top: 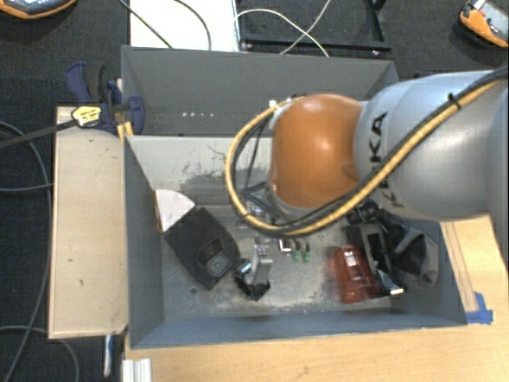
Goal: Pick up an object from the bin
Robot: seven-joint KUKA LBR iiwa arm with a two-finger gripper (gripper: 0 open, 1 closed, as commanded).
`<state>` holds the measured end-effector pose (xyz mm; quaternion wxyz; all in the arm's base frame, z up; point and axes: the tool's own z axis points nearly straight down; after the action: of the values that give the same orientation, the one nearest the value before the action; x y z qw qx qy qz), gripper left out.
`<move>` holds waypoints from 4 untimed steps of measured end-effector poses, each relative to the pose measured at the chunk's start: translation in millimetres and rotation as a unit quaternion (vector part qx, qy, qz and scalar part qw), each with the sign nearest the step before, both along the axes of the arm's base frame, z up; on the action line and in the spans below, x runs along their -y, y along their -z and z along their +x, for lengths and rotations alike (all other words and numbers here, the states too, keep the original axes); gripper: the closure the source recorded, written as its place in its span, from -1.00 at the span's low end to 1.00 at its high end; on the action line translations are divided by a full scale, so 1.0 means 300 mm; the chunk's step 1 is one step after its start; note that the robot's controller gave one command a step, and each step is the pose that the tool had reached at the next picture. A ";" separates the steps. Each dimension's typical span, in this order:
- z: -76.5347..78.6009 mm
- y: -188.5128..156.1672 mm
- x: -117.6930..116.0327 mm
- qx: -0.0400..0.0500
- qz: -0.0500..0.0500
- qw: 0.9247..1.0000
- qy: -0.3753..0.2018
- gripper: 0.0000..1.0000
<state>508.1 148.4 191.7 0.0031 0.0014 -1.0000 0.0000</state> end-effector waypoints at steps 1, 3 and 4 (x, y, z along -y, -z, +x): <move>0.007 -0.015 0.003 0.004 0.001 1.000 0.003 -1.00; 0.215 0.154 -0.249 0.007 0.002 1.000 0.015 -1.00; 0.137 0.417 -0.279 -0.001 0.000 0.996 0.084 -1.00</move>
Offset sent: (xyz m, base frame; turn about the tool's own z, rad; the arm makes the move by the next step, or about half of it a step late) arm 0.0418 0.0818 -0.1217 0.1700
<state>549.1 232.1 66.6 0.0039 -0.0827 -0.9966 -0.0004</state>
